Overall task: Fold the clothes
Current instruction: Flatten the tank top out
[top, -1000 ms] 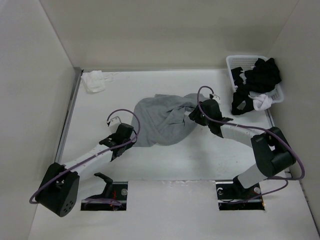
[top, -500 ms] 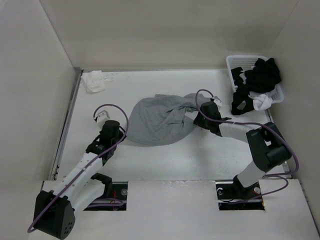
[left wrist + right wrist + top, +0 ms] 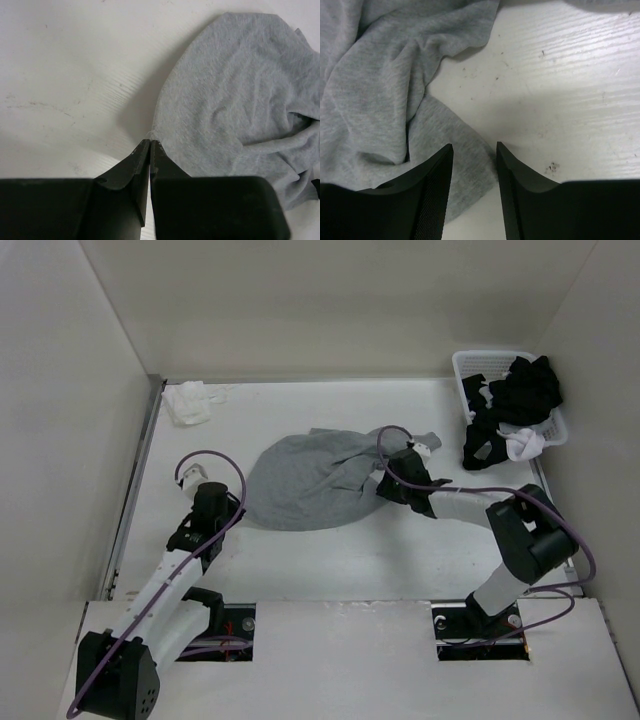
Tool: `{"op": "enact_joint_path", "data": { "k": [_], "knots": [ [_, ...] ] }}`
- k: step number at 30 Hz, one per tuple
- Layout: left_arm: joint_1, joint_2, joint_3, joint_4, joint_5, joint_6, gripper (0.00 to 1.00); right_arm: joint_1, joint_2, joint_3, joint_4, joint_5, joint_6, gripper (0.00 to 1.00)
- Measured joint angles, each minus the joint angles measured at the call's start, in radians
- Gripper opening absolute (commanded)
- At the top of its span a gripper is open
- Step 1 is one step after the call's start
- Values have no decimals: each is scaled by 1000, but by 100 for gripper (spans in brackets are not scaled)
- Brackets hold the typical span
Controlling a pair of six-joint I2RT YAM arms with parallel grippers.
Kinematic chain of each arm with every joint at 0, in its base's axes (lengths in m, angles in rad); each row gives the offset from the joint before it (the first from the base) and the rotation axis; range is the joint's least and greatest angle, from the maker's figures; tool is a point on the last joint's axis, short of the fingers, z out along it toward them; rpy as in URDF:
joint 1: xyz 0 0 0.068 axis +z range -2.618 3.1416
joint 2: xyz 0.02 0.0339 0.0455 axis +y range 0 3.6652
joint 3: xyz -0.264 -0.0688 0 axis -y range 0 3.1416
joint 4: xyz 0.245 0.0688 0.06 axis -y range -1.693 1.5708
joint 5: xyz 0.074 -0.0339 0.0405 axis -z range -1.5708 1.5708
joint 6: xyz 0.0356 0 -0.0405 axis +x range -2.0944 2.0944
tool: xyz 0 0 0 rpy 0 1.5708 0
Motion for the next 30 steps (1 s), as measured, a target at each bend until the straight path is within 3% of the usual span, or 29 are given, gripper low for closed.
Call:
{"op": "enact_joint_path", "data": {
  "k": [3,8,10,15,19,21,25,30],
  "knots": [
    [0,0,0,4,8,0,1,9,-34,-35,1,2,8,46],
    [-3,2,0,14,13,-5,1,14,-68,-67,-18,8,22,38],
    [-9,5,0,21,13,-8,1,18,-69,-69,-21,9,26,32],
    [-16,7,0,27,13,-12,1,22,-72,-82,-22,12,40,2],
    [-22,5,0,36,13,-14,1,31,-98,-102,-23,33,48,0],
    [-31,-10,11,29,12,-14,0,57,-188,-137,-53,59,44,0],
    [-71,-83,128,4,-19,-11,0,153,-552,-111,-193,139,0,0],
    [-174,-185,406,82,-129,37,0,294,-868,224,-340,323,-134,0]
  ]
}}
